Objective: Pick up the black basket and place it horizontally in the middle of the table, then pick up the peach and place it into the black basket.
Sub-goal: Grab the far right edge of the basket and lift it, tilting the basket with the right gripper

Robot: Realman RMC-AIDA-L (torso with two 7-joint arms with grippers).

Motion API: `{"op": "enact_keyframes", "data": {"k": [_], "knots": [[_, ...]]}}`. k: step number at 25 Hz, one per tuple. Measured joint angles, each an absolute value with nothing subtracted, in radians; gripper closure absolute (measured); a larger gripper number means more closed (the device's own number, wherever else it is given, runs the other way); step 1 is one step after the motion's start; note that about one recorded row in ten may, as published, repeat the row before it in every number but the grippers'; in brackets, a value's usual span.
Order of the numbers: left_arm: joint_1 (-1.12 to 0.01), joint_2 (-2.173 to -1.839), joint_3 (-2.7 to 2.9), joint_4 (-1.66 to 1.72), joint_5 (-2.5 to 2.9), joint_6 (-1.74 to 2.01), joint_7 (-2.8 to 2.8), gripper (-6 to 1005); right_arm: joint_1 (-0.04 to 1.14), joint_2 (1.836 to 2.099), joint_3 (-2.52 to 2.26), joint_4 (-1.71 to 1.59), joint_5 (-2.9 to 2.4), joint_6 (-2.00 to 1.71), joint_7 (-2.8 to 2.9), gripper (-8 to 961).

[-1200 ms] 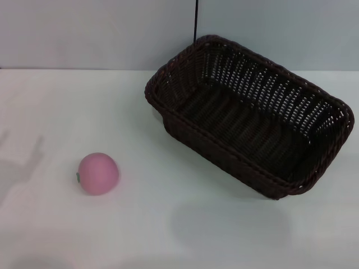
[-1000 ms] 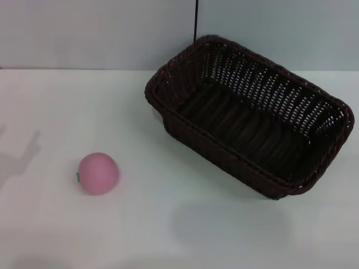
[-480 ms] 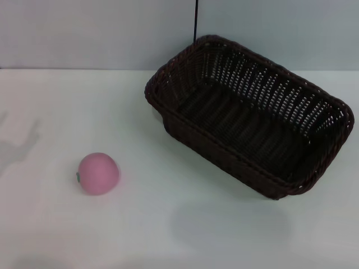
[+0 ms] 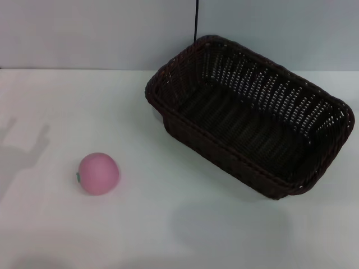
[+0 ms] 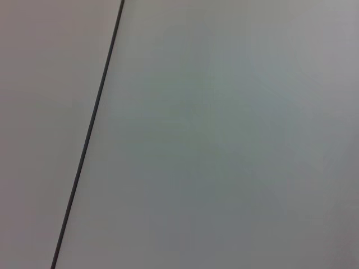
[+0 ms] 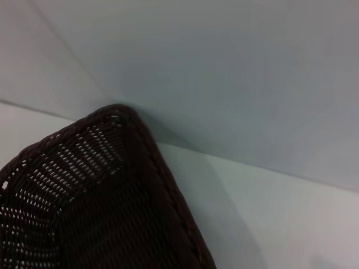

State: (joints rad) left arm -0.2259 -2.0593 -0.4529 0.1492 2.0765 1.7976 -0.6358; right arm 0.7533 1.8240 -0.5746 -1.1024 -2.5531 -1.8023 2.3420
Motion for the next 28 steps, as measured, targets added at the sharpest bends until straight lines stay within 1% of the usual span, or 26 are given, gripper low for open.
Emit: {"op": "enact_keyframes", "data": {"k": [1, 2, 4, 5, 6, 8, 9, 10, 11, 13, 16, 19, 20, 21, 24, 28], "knots": [[-0.226, -2.059, -0.453, 0.149, 2.076, 1.798, -0.636, 205, 0.753, 1.824, -0.575, -1.102, -2.553, -1.802, 2.342, 139], [-0.213, -2.06, -0.452, 0.137, 2.077, 1.797, -0.635, 205, 0.765, 1.83, -0.598, -1.079, -2.551, -1.776, 2.334, 140], [-0.2, -2.06, -0.451, 0.129, 2.078, 1.799, -0.634, 207, 0.784, 1.844, -0.638, -1.038, -2.547, -1.723, 2.315, 140], [-0.195, -2.061, -0.451, 0.125, 2.078, 1.8, -0.634, 207, 0.801, 1.857, -0.677, -0.987, -2.547, -1.661, 2.295, 141], [-0.189, -2.061, -0.451, 0.121, 2.078, 1.804, -0.634, 208, 0.801, 1.857, -0.677, -0.987, -2.547, -1.661, 2.295, 141], [-0.183, -2.061, -0.451, 0.117, 2.078, 1.811, -0.633, 209, 0.815, 1.869, -0.705, -0.934, -2.547, -1.597, 2.273, 142], [-0.181, -2.061, -0.451, 0.117, 2.078, 1.816, -0.633, 210, 0.821, 1.878, -0.708, -0.913, -2.546, -1.568, 2.258, 142], [-0.178, -2.062, -0.451, 0.117, 2.078, 1.829, -0.632, 210, 0.828, 1.897, -0.708, -0.884, -2.545, -1.523, 2.226, 142], [-0.178, -2.062, -0.451, 0.117, 2.078, 1.829, -0.632, 211, 0.828, 1.897, -0.708, -0.884, -2.545, -1.523, 2.226, 143], [-0.175, -2.062, -0.451, 0.117, 2.078, 1.839, -0.632, 212, 0.83, 1.918, -0.709, -0.867, -2.541, -1.481, 2.194, 143], [-0.172, -2.062, -0.452, 0.117, 2.074, 1.847, -0.632, 214, 0.83, 1.942, -0.714, -0.84, -2.516, -1.431, 2.15, 144], [-0.171, -2.062, -0.452, 0.115, 2.074, 1.85, -0.632, 216, 0.828, 1.955, -0.715, -0.809, -2.482, -1.399, 2.116, 145], [-0.171, -2.062, -0.452, 0.113, 2.074, 1.85, -0.632, 216, 0.826, 1.963, -0.715, -0.785, -2.465, -1.371, 2.095, 146], [-0.17, -2.062, -0.452, 0.111, 2.074, 1.85, -0.632, 217, 0.826, 1.963, -0.715, -0.785, -2.465, -1.371, 2.095, 146], [-0.167, -2.063, -0.451, 0.105, 2.076, 1.85, -0.632, 219, 0.823, 1.976, -0.715, -0.752, -2.459, -1.339, 2.073, 147], [-0.167, -2.063, -0.451, 0.104, 2.076, 1.85, -0.632, 221, 0.819, 1.985, -0.716, -0.729, -2.458, -1.315, 2.059, 148]]}}
